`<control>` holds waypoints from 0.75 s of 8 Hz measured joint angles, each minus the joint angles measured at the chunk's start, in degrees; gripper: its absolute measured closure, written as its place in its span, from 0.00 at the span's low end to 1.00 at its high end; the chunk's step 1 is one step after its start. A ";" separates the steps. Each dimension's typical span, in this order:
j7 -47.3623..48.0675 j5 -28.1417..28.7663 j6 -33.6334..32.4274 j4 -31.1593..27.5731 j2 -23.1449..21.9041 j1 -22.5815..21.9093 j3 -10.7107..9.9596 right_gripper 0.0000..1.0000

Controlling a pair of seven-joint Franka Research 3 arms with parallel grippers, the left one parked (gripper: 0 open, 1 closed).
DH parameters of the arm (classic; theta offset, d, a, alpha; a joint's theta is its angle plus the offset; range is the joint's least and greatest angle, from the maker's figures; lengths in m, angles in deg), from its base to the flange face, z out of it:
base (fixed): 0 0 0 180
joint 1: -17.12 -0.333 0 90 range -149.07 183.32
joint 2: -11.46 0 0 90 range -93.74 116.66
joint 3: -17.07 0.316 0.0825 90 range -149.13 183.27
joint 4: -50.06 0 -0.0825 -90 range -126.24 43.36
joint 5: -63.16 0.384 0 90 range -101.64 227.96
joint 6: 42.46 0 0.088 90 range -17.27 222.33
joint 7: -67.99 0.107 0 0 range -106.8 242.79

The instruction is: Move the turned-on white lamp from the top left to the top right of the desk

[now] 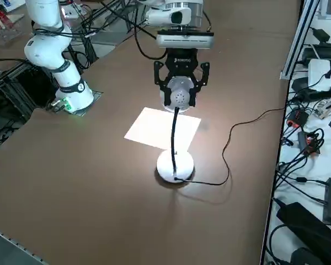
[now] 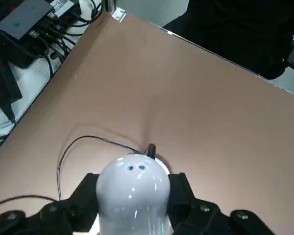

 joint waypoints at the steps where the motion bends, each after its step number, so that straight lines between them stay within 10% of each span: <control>1: 0.09 0.00 -0.01 -0.56 -0.02 -0.39 0.00 0.28; 6: -3.58 -1.14 4.83 -1.69 -0.55 -1.60 0.01 0.28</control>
